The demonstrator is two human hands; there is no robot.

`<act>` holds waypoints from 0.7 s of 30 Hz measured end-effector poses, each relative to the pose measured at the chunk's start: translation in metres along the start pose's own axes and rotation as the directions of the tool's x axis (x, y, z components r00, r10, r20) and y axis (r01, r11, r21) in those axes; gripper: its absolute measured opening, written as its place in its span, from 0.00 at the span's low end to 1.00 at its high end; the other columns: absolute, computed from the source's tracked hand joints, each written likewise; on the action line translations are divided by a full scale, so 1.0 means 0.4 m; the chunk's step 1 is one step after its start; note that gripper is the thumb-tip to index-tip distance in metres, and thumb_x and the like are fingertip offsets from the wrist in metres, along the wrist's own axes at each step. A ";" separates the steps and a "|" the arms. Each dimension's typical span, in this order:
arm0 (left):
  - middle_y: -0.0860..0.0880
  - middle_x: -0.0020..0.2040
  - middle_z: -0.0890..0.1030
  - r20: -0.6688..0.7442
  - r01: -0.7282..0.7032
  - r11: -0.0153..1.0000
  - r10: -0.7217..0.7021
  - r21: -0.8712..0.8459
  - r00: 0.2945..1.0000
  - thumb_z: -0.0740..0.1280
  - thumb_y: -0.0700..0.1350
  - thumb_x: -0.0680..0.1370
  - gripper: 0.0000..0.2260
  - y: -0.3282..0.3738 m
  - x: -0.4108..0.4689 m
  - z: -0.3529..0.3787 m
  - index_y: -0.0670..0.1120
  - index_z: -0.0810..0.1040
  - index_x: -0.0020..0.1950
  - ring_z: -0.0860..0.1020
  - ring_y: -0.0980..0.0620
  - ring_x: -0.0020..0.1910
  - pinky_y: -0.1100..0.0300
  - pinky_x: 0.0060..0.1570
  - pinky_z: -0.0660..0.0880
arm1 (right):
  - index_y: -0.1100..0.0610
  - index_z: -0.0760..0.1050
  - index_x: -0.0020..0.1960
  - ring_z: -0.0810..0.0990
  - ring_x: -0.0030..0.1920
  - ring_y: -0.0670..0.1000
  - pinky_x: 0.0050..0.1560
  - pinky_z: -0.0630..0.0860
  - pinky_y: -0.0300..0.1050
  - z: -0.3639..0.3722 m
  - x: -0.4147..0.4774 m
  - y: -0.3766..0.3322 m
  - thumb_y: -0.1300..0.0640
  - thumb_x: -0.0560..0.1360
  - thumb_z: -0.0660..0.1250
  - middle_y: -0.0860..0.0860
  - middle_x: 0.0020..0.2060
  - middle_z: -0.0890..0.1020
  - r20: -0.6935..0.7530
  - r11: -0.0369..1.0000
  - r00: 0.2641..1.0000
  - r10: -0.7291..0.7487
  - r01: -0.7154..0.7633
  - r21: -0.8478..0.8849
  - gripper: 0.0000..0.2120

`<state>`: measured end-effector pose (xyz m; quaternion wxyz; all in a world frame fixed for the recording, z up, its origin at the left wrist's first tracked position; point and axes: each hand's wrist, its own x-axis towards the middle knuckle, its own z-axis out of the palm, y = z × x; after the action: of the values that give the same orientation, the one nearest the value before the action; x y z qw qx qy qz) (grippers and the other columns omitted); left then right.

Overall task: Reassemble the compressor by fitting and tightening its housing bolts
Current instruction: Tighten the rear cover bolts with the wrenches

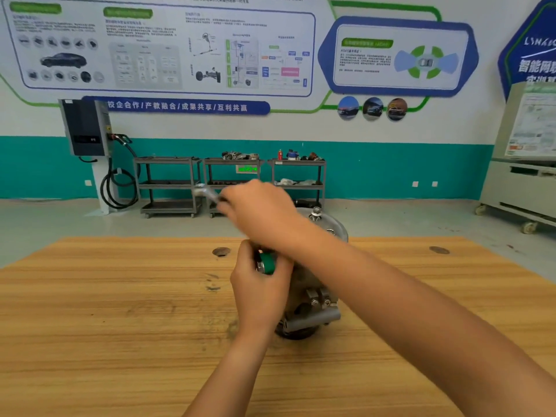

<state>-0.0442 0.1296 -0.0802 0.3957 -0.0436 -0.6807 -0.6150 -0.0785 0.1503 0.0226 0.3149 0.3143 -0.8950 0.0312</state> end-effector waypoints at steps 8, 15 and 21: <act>0.64 0.58 0.75 0.061 -0.012 0.986 0.022 -0.164 0.998 0.67 0.40 0.74 0.07 -0.036 0.012 -0.026 0.49 0.70 0.41 0.73 0.71 0.54 0.71 0.49 0.72 | 0.65 0.70 0.60 0.81 0.41 0.53 0.40 0.78 0.43 0.012 0.049 0.277 0.61 0.78 0.62 0.57 0.47 0.81 0.169 0.506 0.690 0.704 -0.654 0.562 0.13; 0.64 0.57 0.74 0.070 0.025 0.966 -0.007 -0.257 0.997 0.65 0.45 0.73 0.04 -0.048 0.013 -0.027 0.49 0.70 0.41 0.72 0.76 0.53 0.78 0.43 0.69 | 0.54 0.66 0.48 0.83 0.33 0.47 0.39 0.79 0.42 -0.031 -0.242 0.303 0.66 0.79 0.57 0.52 0.34 0.82 0.068 -0.091 0.353 0.933 0.048 0.995 0.07; 0.62 0.58 0.74 0.038 0.003 0.974 0.006 -0.226 0.999 0.66 0.42 0.74 0.06 -0.045 0.004 -0.016 0.50 0.70 0.41 0.71 0.75 0.54 0.79 0.45 0.69 | 0.46 0.72 0.50 0.82 0.50 0.46 0.50 0.78 0.39 -0.056 -0.453 0.104 0.59 0.78 0.60 0.43 0.44 0.84 -0.473 0.474 0.539 0.697 0.149 0.868 0.08</act>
<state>-0.0520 0.1191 -0.0941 0.3754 -0.1008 -0.6140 -0.6870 0.0189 0.2876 -0.0593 0.4718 0.2012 -0.5625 0.6485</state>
